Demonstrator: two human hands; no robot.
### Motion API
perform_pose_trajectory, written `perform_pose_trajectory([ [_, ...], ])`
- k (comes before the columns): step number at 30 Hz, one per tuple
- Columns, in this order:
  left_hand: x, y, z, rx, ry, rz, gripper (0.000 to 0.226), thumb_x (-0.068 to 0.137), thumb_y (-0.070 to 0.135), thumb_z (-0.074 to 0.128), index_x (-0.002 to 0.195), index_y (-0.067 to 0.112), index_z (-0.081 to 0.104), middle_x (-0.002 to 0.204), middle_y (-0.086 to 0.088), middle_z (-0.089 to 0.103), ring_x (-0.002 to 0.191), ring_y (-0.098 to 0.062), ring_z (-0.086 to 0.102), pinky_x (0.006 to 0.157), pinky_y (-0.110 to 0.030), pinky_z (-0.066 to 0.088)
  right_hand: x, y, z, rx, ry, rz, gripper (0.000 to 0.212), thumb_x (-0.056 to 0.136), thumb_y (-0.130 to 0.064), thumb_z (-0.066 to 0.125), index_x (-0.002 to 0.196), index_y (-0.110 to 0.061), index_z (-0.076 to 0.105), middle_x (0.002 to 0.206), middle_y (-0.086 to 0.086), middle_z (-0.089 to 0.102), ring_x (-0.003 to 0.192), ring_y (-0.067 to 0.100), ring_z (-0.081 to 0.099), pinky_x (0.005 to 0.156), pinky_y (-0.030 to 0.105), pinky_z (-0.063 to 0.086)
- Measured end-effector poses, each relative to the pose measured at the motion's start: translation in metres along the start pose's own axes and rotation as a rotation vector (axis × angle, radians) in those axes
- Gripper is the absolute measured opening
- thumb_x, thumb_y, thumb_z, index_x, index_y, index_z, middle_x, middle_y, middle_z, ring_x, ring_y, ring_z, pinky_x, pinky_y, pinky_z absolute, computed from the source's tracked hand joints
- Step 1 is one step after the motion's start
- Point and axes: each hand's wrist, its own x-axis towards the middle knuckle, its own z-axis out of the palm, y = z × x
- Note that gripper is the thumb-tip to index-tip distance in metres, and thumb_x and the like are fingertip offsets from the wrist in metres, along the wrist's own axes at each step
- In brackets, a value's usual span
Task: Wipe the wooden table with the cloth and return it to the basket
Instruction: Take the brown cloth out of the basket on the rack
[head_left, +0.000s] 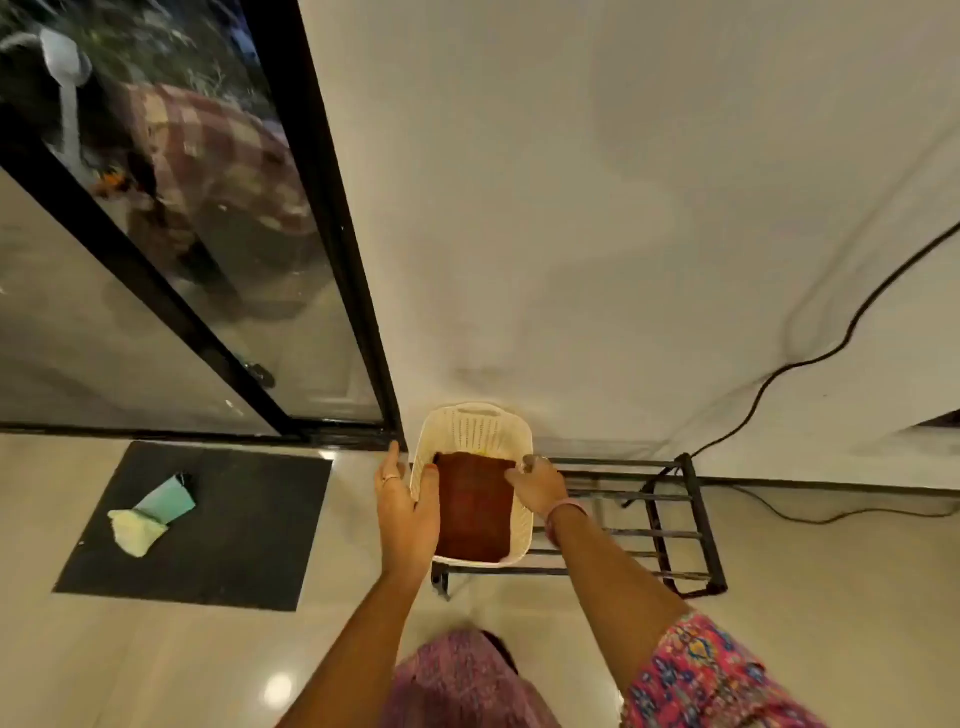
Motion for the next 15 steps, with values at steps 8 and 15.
perform_pose_trajectory([
  [8, 0.051, -0.081, 0.033, -0.296, -0.078, -0.469, 0.022, 0.096, 0.025, 0.053, 0.117, 0.024, 0.058, 0.108, 0.003, 0.062, 0.096, -0.008, 0.06, 0.063, -0.017, 0.045, 0.097, 0.038, 0.077, -0.343, -0.118, 0.078, 0.051, 0.092, -0.005, 0.045, 0.142, -0.001, 0.036, 0.142, 0.019, 0.043, 0.129, 0.034, 0.045, 0.108, 0.037, 0.037],
  [15, 0.064, -0.141, 0.074, -0.454, -0.182, -0.645, 0.019, 0.096, 0.014, 0.051, 0.11, 0.026, 0.056, 0.105, 0.006, 0.062, 0.097, -0.005, 0.058, 0.075, -0.018, 0.043, 0.191, 0.052, 0.105, -0.819, -0.08, -0.148, 0.064, 0.093, -0.009, 0.044, 0.15, -0.003, 0.018, 0.157, 0.017, 0.014, 0.146, 0.033, 0.012, 0.119, 0.042, 0.014],
])
